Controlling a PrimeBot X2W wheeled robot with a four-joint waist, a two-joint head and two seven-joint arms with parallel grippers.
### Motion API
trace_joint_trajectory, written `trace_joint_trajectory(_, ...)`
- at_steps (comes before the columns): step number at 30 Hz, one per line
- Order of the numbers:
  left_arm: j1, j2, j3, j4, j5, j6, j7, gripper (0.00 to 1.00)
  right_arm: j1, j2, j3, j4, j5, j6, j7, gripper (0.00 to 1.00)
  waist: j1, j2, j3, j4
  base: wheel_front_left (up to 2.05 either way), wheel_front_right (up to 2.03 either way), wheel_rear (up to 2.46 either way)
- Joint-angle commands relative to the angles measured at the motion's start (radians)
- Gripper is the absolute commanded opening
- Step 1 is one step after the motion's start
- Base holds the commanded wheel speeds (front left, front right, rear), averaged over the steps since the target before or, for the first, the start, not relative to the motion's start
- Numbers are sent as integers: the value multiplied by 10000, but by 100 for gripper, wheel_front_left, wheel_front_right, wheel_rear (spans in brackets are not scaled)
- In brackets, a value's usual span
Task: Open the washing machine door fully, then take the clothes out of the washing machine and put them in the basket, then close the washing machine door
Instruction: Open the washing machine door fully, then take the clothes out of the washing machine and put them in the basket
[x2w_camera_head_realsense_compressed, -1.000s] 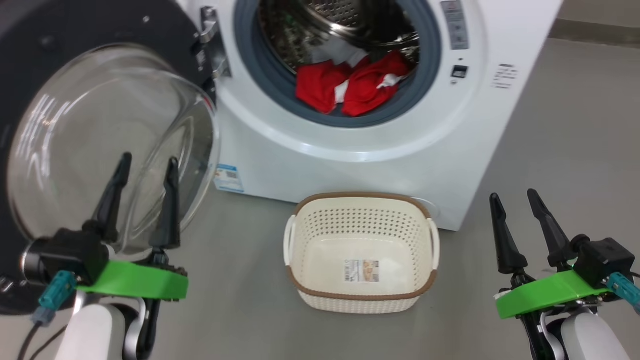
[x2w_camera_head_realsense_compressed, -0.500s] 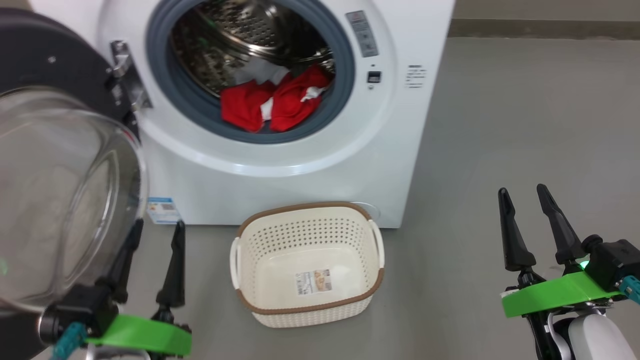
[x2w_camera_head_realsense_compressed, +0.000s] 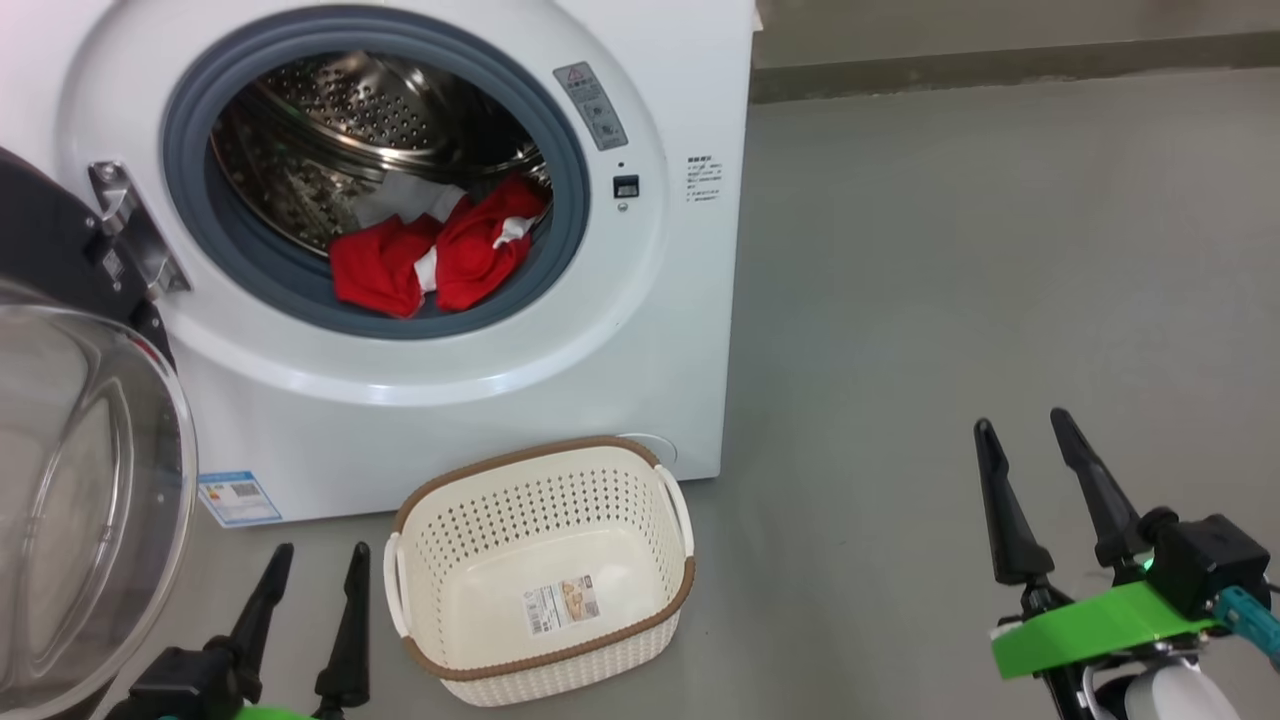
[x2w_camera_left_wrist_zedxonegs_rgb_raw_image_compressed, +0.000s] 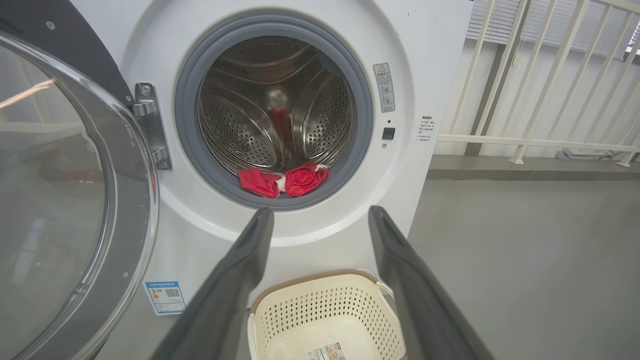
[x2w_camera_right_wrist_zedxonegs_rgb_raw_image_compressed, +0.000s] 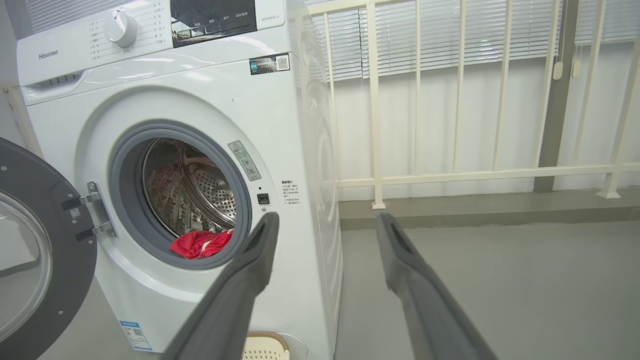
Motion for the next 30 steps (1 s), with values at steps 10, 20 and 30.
trace_joint_trajectory(10, 206, 66, 342, 79, -257, -61, -78, 100, 290, -196, 65, 27, -88, 65, -65, 100, 0, 0, -441, -77, 0, 0, 0)
trace_joint_trajectory(20, 277, 143, 36, 44, -261, -65, -78, 100, 431, -286, 138, 176, 18, 65, -65, 100, 0, 0, -581, 31, 0, 0, 0)
trace_joint_trajectory(30, 236, 321, -34, -2, -121, -62, -78, 100, 398, -253, 191, 262, 87, 65, -65, 100, 0, 0, -524, 86, 0, 0, 0)
